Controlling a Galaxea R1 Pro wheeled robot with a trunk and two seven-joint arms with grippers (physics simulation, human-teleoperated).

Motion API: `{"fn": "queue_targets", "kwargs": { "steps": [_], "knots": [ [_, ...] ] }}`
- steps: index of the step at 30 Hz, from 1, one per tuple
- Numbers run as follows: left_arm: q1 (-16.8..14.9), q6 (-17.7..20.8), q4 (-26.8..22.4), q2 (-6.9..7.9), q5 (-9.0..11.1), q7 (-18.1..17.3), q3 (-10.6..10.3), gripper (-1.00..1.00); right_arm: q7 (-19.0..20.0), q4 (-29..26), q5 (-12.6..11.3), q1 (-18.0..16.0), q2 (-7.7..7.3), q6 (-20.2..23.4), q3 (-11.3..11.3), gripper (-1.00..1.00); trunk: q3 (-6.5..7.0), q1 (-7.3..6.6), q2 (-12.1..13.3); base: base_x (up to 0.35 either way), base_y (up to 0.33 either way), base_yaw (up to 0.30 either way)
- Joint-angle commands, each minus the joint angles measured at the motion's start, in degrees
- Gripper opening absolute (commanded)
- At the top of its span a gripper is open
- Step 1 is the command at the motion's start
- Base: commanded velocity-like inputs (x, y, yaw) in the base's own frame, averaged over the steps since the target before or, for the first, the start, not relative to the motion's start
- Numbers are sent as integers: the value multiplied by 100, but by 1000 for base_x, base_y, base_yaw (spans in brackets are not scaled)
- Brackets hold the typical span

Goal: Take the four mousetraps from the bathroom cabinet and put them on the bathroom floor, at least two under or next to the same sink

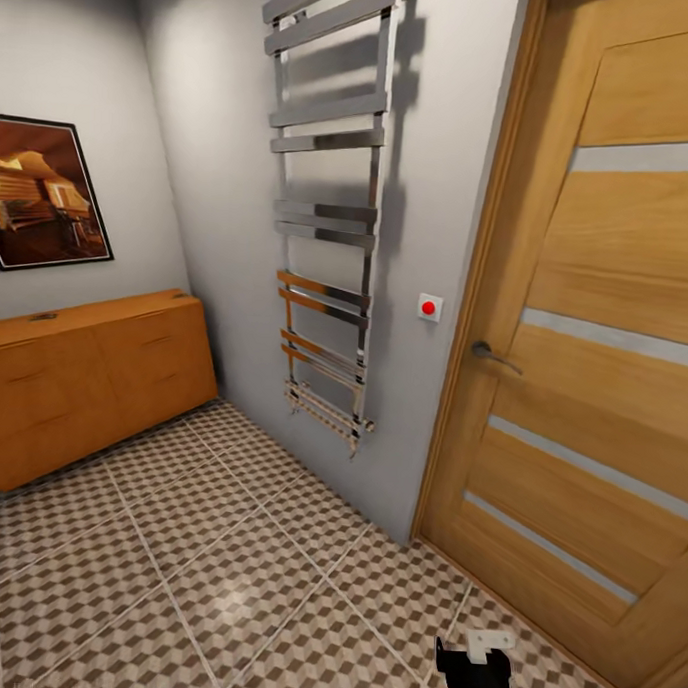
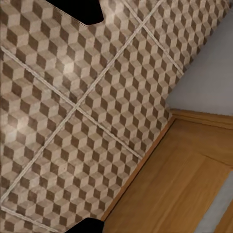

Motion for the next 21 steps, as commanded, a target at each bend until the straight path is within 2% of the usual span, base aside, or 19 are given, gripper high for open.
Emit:
{"fn": "queue_targets", "kwargs": {
  "steps": [1,21],
  "knots": [
    [-12,-30,25,-6,26,18,-49,100,-21,3,-42,-4,1,-16,51,100,-13,4,-13,0,0,291],
    [-12,-23,27,-7,26,18,-51,100,-21,3,-42,-4,3,-16,51,100,-13,4,-13,0,0,291]
  ]
}}
